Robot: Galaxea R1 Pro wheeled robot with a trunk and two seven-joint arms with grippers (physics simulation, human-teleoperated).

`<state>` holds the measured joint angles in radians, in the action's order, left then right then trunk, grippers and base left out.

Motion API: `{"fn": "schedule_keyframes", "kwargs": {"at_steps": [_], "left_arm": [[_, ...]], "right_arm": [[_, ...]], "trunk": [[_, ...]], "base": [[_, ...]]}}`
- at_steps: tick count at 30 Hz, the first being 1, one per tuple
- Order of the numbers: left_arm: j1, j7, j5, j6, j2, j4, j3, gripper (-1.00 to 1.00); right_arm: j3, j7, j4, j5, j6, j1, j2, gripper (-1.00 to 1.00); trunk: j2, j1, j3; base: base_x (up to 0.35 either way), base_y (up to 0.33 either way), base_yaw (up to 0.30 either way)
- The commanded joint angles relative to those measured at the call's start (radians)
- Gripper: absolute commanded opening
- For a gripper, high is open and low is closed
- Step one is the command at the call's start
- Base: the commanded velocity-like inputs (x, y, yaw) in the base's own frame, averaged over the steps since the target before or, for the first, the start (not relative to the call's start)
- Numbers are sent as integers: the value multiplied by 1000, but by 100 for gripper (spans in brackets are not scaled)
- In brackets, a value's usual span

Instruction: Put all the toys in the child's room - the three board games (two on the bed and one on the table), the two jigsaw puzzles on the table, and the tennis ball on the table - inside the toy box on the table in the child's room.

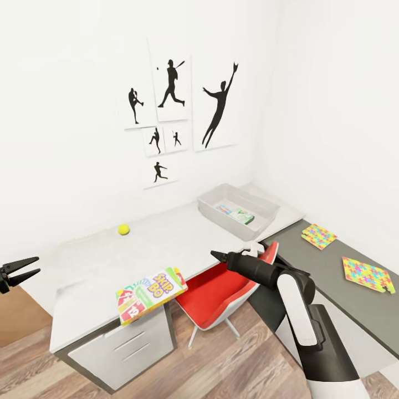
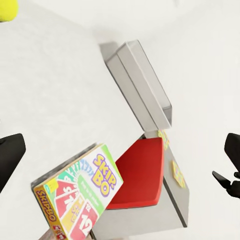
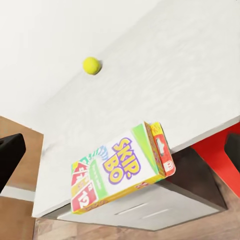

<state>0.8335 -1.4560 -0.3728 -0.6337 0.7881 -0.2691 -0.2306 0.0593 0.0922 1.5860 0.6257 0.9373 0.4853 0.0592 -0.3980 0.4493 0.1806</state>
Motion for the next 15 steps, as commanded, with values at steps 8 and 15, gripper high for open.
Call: {"fn": "schedule_keyframes", "kwargs": {"at_steps": [8, 15], "left_arm": [[1, -3, -3, -11, 0, 1, 3, 100], [1, -3, -3, -11, 0, 1, 2, 100]], "right_arm": [[11, 9, 0, -11, 4, 1, 1, 100], [15, 9, 0, -11, 3, 1, 1, 100]], "trunk": [[-2, 1, -11], [-2, 1, -23]], "base": [[-1, 97, 40], [-8, 27, 66]]}}
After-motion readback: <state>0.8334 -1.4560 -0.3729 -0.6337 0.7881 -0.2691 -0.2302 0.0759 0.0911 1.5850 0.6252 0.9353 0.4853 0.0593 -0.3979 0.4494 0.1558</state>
